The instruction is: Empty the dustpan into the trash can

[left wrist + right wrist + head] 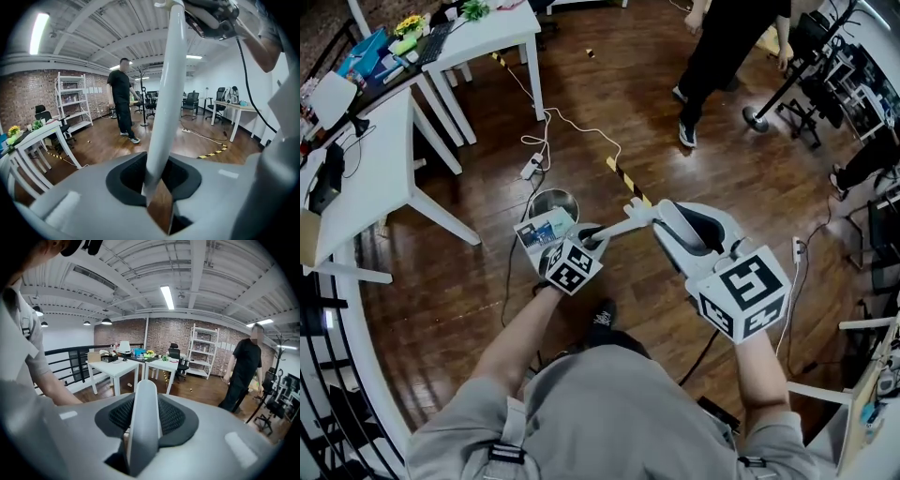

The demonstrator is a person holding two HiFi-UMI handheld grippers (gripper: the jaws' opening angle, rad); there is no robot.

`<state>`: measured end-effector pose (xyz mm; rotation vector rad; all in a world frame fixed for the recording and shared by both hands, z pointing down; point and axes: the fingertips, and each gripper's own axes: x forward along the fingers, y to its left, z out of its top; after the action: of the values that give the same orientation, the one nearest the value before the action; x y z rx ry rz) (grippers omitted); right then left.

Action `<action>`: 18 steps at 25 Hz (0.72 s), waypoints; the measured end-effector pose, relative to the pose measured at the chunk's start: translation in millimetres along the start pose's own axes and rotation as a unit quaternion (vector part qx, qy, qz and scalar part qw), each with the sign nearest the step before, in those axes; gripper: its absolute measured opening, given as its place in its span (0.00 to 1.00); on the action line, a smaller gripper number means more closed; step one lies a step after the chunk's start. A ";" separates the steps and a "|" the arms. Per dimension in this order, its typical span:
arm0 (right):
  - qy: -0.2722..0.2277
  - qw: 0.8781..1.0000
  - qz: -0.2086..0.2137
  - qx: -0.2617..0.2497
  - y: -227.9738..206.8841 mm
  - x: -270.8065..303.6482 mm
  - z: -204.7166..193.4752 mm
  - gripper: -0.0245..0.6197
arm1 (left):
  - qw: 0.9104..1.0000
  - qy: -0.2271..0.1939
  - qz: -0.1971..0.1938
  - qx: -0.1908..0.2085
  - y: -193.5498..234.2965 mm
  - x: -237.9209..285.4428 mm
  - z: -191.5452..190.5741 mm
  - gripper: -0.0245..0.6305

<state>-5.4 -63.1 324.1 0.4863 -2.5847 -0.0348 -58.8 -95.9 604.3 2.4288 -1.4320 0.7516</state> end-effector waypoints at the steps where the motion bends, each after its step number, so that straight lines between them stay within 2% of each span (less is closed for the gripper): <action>1: -0.006 1.000 -0.004 -0.012 -9.8 5.7 5.9 0.24 | 1.000 0.001 -0.003 0.002 5.3 5.3 3.5 0.14; 5: -0.066 0.997 -0.008 -0.036 -40.5 22.1 42.3 0.24 | 1.000 0.000 -0.007 0.003 33.4 17.9 20.2 0.13; 8: -0.107 0.994 0.009 -0.038 -50.4 40.3 65.3 0.24 | 1.000 0.003 -0.015 -0.009 54.7 21.8 22.0 0.13; 10: -0.139 0.990 0.004 -0.028 -61.9 51.3 81.8 0.23 | 1.000 0.001 -0.026 -0.014 69.1 23.3 23.2 0.13; 11: -0.156 0.987 -0.007 -0.020 -72.1 57.0 90.7 0.18 | 0.999 -0.001 -0.032 -0.016 77.5 24.7 25.7 0.12; 12: -0.170 0.985 -0.017 -0.010 -82.7 64.1 98.7 0.04 | 0.999 -0.002 -0.037 -0.018 86.4 26.1 28.7 0.12; 13: -0.179 0.984 -0.018 -0.001 -89.9 72.4 105.2 0.04 | 0.999 -0.002 -0.043 -0.019 94.2 27.1 31.2 0.12; 14: -0.183 0.983 -0.009 0.010 -92.6 80.8 110.3 0.04 | 0.999 0.001 -0.050 -0.022 100.3 27.8 32.3 0.12; 17: -0.189 0.981 0.023 0.032 -92.3 102.4 125.1 0.21 | 0.997 0.004 -0.068 -0.032 121.0 30.4 34.6 0.12; 18: -0.189 0.981 0.022 0.034 -94.7 109.7 130.4 0.23 | 0.997 0.002 -0.072 -0.035 130.6 31.6 36.2 0.12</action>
<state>-125.8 -198.4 251.8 0.4850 -2.9769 -0.0263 -147.8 -200.6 582.1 2.4432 -1.2427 0.6625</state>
